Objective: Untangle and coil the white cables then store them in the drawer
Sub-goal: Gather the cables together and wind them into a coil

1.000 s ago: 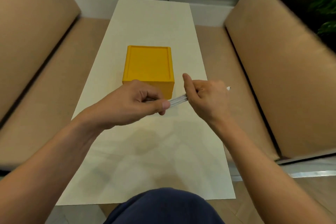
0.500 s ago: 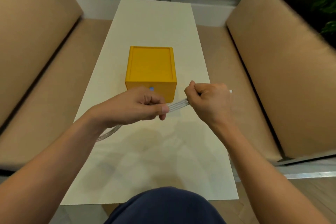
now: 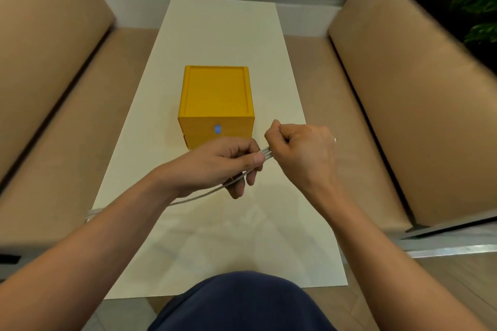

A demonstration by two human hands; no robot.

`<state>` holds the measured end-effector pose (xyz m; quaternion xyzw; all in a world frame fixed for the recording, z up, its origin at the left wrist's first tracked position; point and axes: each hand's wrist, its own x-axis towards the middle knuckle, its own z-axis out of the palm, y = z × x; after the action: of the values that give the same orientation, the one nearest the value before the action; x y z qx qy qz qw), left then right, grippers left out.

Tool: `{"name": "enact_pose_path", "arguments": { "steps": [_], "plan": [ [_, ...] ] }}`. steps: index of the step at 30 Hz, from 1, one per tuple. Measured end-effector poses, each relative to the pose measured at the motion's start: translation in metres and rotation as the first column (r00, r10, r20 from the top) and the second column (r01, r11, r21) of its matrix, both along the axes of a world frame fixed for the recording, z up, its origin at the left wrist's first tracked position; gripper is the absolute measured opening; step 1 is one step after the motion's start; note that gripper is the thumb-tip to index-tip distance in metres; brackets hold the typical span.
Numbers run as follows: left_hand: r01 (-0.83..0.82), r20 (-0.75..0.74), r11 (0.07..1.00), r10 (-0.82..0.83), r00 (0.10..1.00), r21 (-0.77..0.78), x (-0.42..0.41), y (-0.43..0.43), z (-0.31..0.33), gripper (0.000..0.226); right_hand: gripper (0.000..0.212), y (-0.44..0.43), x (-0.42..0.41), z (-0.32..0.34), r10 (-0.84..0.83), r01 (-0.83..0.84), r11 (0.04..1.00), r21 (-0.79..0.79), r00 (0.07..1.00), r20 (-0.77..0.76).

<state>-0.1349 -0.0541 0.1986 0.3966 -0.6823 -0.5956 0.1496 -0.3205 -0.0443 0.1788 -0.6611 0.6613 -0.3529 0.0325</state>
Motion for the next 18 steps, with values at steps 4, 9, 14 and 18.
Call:
{"name": "enact_pose_path", "arguments": {
  "steps": [4,9,14,18],
  "plan": [
    [0.002,0.092,0.994,0.008,0.996,-0.113,-0.002,-0.001,0.007,0.028,0.066,0.0,-0.002,0.001,0.026,-0.027,0.998,0.057,0.999,0.021],
    [-0.023,0.093,0.982,0.041,0.995,-0.19,0.009,-0.011,0.022,0.027,0.048,0.005,-0.034,0.036,0.337,-0.531,0.725,0.438,0.829,0.447],
    [0.065,0.094,0.977,-0.047,0.994,-0.202,0.018,-0.016,0.03,0.032,0.025,0.005,-0.07,0.047,0.374,-0.654,0.496,0.571,0.755,0.539],
    [0.054,0.129,0.976,-0.027,0.991,-0.211,0.013,-0.02,0.03,0.031,0.018,0.003,-0.069,0.05,0.386,-0.526,0.663,0.533,0.85,0.359]
  ]
}}
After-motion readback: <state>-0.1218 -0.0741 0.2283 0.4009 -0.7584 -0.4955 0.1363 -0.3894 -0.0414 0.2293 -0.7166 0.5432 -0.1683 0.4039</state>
